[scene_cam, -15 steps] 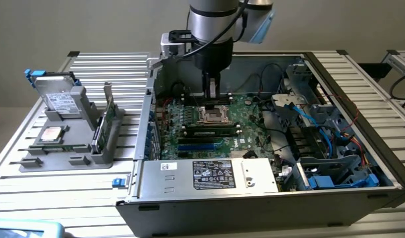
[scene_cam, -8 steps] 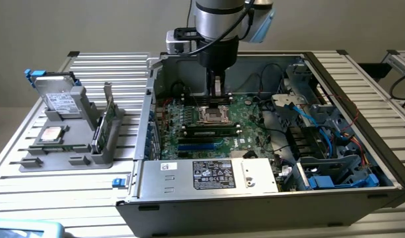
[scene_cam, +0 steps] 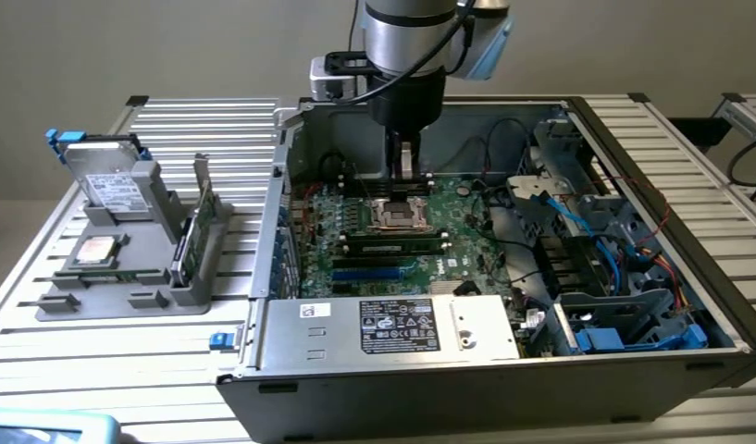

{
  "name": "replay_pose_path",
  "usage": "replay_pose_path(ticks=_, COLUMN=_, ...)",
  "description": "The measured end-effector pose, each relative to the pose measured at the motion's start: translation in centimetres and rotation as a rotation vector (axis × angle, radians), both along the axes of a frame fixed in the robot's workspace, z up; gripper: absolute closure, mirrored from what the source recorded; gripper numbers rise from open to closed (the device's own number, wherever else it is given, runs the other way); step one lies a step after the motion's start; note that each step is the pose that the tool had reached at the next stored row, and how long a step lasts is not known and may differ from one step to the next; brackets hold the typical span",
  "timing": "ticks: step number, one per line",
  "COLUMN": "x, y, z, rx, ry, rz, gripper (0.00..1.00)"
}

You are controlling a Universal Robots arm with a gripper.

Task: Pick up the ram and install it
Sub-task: 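Press down the ram until it locks into place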

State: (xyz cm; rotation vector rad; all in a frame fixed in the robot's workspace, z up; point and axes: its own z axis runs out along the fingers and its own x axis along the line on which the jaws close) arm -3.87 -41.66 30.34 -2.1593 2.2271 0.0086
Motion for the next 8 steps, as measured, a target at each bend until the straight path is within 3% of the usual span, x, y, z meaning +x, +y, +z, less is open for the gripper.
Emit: replay_pose_path(ticks=8, x=0.0, y=0.0, z=0.0, rx=0.0, ry=0.0, rz=0.0, gripper=0.89)
